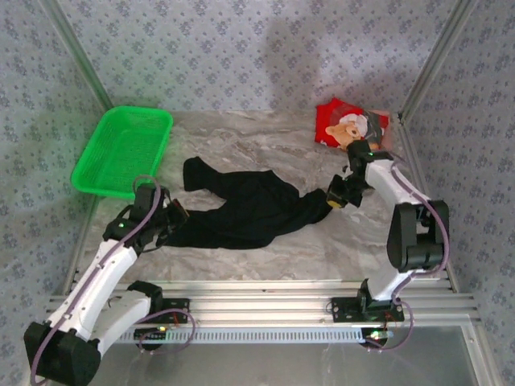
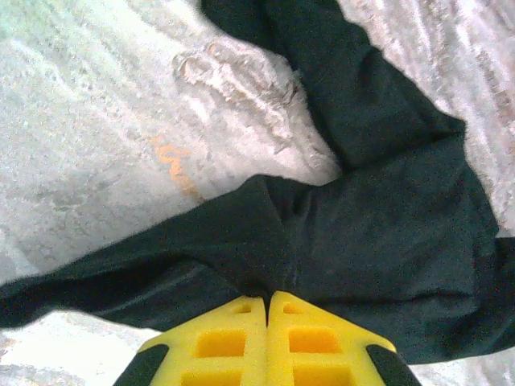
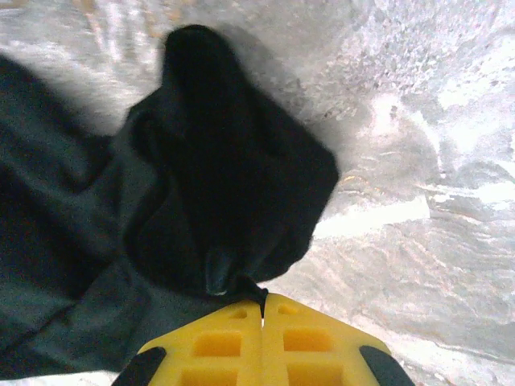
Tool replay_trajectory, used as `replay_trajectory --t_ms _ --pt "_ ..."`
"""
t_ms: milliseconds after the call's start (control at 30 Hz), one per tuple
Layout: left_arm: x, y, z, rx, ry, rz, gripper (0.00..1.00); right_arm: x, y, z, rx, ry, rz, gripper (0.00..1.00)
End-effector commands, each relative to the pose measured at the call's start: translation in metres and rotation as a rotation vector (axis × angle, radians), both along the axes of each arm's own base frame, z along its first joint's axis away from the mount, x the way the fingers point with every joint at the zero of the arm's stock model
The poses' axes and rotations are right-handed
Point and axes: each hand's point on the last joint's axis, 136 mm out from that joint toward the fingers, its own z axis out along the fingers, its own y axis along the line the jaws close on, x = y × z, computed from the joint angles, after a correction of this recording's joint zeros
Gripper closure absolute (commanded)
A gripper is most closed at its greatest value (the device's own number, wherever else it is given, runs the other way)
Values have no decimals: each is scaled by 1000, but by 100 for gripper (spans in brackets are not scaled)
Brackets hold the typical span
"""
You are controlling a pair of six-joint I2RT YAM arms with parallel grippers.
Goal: Fold and stack the t-shirts
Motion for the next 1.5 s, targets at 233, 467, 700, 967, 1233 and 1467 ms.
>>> replay_trajectory --t_ms 233,467,700,967,1233,1467 --pt "-1 -3 1 -9 5 -22 100 -44 -10 -42 -9 132 17 100" --pt "-6 0 -2 -3 14 -15 100 -49 -14 -44 -8 163 45 100" --pt "-7 -3 -11 -11 33 -24 100 -40 -14 -70 -17 168 41 96" --pt "-8 -3 -12 -10 37 -27 100 -38 -9 -65 -18 143 51 65" --pt "-8 -4 -14 -19 37 -24 100 -31 -7 -67 -18 138 47 62" --pt "-11 -3 -16 -18 41 -24 100 -21 -3 -71 -20 137 52 61"
